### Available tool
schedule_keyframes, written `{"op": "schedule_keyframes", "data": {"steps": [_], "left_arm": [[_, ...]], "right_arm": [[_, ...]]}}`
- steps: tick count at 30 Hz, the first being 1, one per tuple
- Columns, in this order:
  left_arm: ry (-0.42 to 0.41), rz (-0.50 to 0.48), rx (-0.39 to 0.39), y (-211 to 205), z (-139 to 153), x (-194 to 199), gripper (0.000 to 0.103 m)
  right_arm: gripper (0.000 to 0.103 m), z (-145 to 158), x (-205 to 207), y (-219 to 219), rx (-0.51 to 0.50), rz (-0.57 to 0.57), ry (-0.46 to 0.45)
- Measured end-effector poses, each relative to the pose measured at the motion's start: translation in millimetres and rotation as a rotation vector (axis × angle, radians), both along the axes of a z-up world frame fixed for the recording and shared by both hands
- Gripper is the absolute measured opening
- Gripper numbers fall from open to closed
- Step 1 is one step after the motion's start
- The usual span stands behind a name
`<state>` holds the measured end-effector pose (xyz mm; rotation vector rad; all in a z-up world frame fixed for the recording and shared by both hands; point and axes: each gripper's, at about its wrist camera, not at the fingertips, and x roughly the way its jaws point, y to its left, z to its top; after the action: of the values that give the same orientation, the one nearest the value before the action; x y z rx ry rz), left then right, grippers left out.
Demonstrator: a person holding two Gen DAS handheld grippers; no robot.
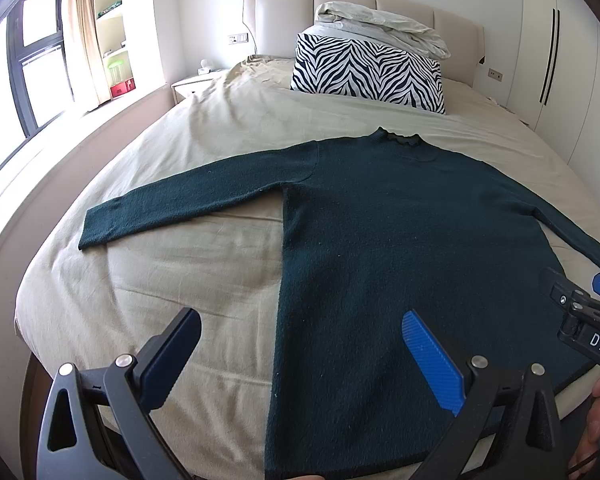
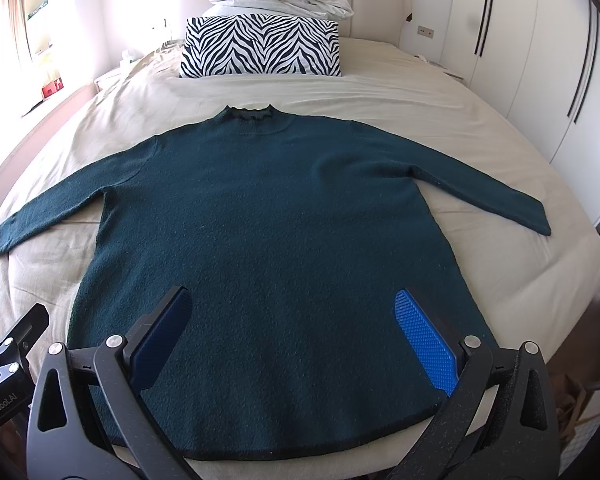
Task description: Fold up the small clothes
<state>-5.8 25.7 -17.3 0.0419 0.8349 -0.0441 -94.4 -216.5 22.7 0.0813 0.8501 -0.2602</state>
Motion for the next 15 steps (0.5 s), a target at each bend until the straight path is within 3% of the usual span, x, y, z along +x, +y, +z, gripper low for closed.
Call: {"op": "schedule_keyframes", "data": {"steps": [15], "left_arm": [[0.008, 0.006, -0.018, 2.2, -1.2, -7.2, 0.103]], "right_arm": [[0.103, -0.1, -3.0, 2.9, 0.000, 0.001, 0.000]]}}
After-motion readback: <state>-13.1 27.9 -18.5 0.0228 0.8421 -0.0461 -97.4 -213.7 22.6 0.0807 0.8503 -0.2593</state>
